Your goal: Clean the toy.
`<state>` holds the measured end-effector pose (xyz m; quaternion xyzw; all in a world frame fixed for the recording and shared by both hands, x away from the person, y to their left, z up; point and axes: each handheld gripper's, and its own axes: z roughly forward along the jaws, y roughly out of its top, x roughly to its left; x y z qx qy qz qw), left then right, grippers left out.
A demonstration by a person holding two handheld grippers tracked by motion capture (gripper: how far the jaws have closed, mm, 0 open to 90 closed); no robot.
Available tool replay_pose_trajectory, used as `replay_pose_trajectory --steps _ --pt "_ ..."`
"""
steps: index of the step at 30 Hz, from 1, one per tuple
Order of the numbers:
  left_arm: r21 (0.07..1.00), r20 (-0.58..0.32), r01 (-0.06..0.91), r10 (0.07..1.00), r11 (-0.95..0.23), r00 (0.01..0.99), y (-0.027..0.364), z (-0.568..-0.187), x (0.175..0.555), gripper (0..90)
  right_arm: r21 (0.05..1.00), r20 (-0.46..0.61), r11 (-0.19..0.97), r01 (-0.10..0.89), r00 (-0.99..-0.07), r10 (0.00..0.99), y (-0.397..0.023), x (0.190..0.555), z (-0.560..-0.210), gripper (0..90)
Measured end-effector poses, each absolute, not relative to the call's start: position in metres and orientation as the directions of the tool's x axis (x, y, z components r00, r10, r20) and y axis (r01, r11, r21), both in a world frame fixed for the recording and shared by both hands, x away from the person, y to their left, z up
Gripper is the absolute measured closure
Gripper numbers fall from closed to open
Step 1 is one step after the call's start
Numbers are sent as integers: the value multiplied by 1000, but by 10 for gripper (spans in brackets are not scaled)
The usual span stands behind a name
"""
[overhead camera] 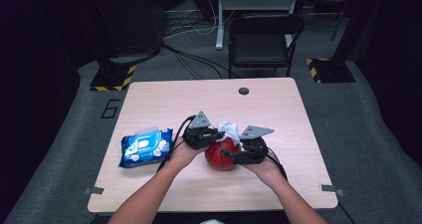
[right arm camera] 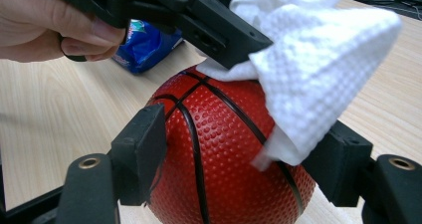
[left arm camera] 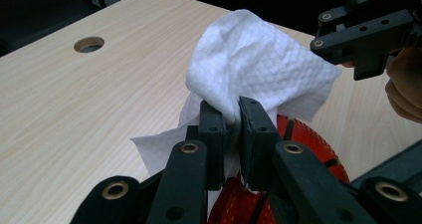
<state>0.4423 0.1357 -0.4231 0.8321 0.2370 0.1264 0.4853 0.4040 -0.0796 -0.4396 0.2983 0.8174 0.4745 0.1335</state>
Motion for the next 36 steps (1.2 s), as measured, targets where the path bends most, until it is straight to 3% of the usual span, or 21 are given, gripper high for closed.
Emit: replay_pose_trajectory --steps 15,26,34,36 --pt "857 -76 363 607 -366 791 181 -454 436 818 852 87 360 379 -782 617 -85 405 -440 297" --pt "862 -66 320 538 -394 840 186 -457 393 818 857 120 318 405 -758 641 -89 408 -443 300" --pt "863 -29 275 502 -424 864 171 -453 381 817 858 121 310 408 -749 651 -86 407 -442 301" --pt "864 -54 292 501 -410 864 173 -454 384 818 858 142 295 420 -747 650 -87 408 -442 297"
